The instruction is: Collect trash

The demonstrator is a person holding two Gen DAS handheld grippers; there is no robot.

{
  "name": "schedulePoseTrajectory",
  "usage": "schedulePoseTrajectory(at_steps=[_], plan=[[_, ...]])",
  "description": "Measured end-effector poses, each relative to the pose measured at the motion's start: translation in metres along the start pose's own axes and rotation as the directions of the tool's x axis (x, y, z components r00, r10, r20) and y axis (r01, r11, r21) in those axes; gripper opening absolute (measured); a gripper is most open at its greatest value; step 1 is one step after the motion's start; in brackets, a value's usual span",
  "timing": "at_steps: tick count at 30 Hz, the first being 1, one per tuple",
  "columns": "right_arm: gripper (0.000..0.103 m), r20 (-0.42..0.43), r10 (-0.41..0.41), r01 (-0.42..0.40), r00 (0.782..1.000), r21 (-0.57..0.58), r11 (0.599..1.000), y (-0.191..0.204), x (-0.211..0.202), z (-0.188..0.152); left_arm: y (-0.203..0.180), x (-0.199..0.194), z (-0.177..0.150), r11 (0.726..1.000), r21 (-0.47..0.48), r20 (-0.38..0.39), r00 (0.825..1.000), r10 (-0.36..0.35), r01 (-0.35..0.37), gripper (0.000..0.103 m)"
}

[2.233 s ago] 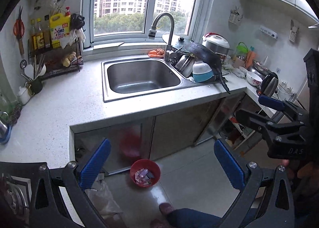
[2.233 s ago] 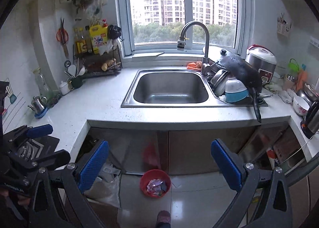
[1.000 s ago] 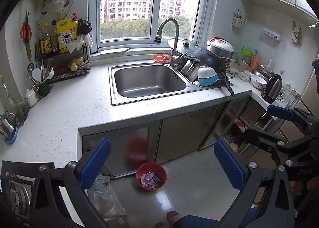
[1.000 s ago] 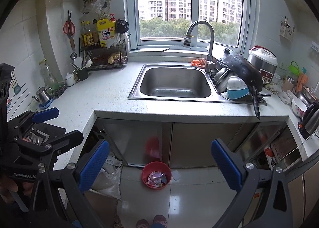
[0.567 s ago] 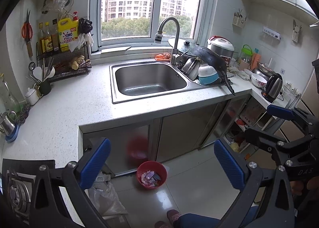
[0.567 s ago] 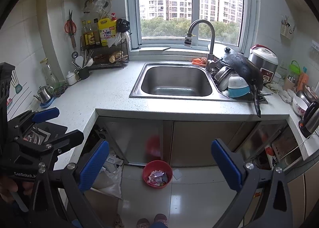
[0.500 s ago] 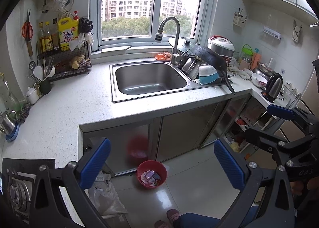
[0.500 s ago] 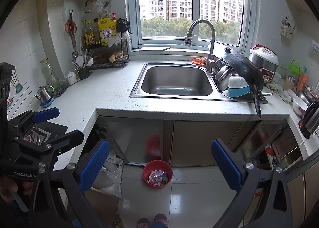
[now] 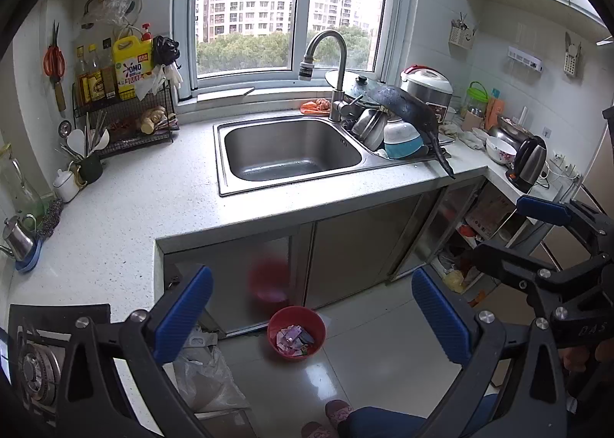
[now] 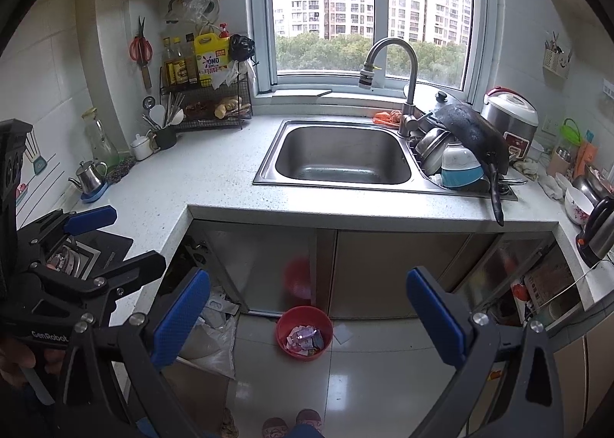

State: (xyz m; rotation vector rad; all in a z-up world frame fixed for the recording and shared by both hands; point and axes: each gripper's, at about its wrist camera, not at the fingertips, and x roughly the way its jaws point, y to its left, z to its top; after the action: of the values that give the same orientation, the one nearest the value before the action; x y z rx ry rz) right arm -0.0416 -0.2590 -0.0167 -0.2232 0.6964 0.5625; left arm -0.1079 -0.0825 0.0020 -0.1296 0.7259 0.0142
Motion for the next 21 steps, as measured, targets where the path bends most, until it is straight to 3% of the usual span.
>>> schedulePoseTrajectory(at_steps=[21], plan=[[0.102,-0.028,-0.023,0.023,0.999,0.008,1.0,0.0091,-0.0019,-0.0055,0.0008,0.0006,-0.0057,1.0,0.014,-0.01,1.0,-0.01,0.01,0.103]])
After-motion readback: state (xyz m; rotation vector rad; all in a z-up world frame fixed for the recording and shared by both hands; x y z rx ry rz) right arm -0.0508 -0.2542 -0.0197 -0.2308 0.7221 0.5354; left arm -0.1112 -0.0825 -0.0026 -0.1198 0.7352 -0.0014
